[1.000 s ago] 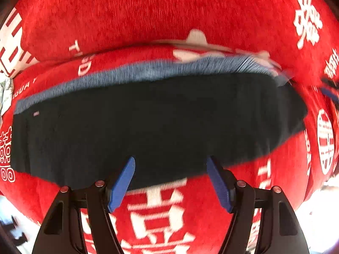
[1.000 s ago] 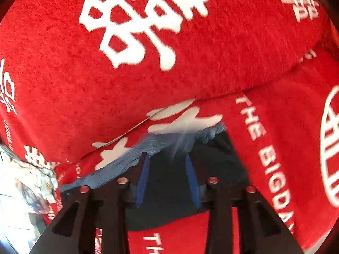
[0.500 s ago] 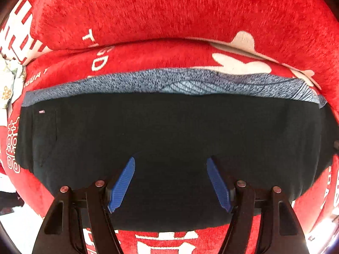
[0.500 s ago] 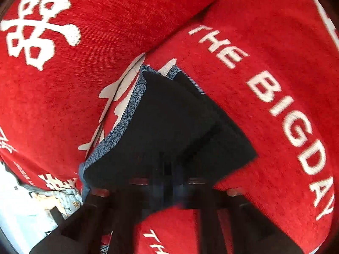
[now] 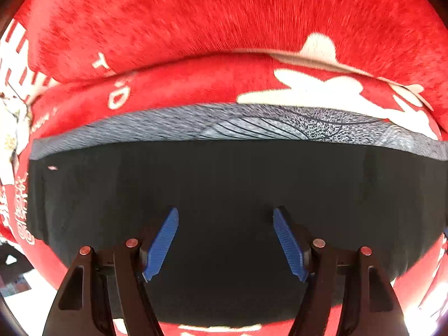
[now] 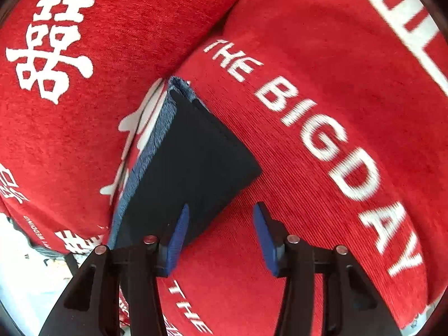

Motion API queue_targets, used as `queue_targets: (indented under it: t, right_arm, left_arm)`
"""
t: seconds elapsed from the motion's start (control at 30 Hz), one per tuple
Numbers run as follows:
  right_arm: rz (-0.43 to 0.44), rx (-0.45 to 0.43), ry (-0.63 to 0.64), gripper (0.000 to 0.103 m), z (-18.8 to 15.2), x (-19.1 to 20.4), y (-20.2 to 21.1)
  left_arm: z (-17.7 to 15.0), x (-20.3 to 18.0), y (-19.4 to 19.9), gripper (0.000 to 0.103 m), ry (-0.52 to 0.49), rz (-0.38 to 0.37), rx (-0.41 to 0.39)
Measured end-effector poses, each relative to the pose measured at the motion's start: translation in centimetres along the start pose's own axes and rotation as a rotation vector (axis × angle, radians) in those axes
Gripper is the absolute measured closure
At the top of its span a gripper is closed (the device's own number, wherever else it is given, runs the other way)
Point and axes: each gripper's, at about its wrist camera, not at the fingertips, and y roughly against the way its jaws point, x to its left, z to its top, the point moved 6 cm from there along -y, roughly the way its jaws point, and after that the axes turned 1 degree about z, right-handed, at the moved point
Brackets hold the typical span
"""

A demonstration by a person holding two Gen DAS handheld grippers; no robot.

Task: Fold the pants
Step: 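Lower the waistband onto the hems and open both grippers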

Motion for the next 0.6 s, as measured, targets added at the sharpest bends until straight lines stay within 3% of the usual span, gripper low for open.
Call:
queue_targets:
  t: [0.03, 0.07, 0.1, 0.17, 0.23, 0.33, 0.37, 0.4, 0.43, 0.47, 0.53, 0.57, 0.6]
  right_arm:
    - [0.006, -0.008, -0.019, 0.051, 0.3, 0.1, -0.3]
    - [-0.002, -0.011, -0.035, 0.075, 0.9, 0.5, -0.9]
    - [0.018, 0.017, -0.035, 0.092, 1.3, 1.4, -1.2]
    - [0.027, -0.015, 0.051, 0.091, 2.5, 4.1, 0.0]
    - [-0.003, -0.017, 0.111, 0.092, 2.6, 4.8, 0.7]
    - [-0.139, 0.042, 0.084, 0.089, 2.4, 2.2, -1.4]
    - [-0.151, 0.043, 0.039, 0.081, 2.3, 1.2, -1.6]
    - [-0.152, 0.026, 0.032, 0.079, 2.3, 1.1, -1.4]
    - [-0.213, -0.001, 0.051, 0.064, 2.2, 1.2, -0.5]
    - [-0.275, -0.018, 0.093, 0.055, 1.9, 1.5, 0.6]
    - [-0.276, -0.056, 0.180, 0.059, 1.3, 3.4, 2.3]
    - [-0.263, -0.072, 0.239, 0.070, 0.9, 4.9, 2.7]
    - [-0.242, -0.060, 0.350, 0.071, 0.0, 7.5, 2.4]
  left_arm:
    - [0.1, -0.2, -0.2, 0.031, 0.018, -0.001, 0.001]
    - [0.4, -0.3, -0.1, 0.031, 0.040, 0.001, -0.010]
    - [0.6, -0.6, 0.2, 0.031, 0.042, -0.012, -0.018]
    - [1.1, -1.3, 0.8, 0.031, 0.020, -0.034, -0.049]
    - [1.7, -1.8, 0.3, 0.031, -0.019, 0.006, -0.057]
    - [3.4, -1.3, -1.1, 0.024, 0.036, -0.010, -0.032]
    - [3.9, -0.8, -0.8, 0.024, 0.063, -0.016, -0.020]
    - [4.1, -0.3, -0.2, 0.025, 0.071, -0.006, -0.033]
    - [4.4, 0.4, 0.6, 0.025, 0.067, 0.011, -0.064]
    - [4.6, 1.0, 1.2, 0.025, 0.055, 0.028, -0.088]
    - [4.6, 2.3, 2.2, 0.024, 0.033, 0.046, -0.111]
    - [4.6, 2.6, 2.4, 0.024, 0.025, 0.052, -0.117]
    - [4.8, 2.9, 2.3, 0.024, 0.010, 0.064, -0.122]
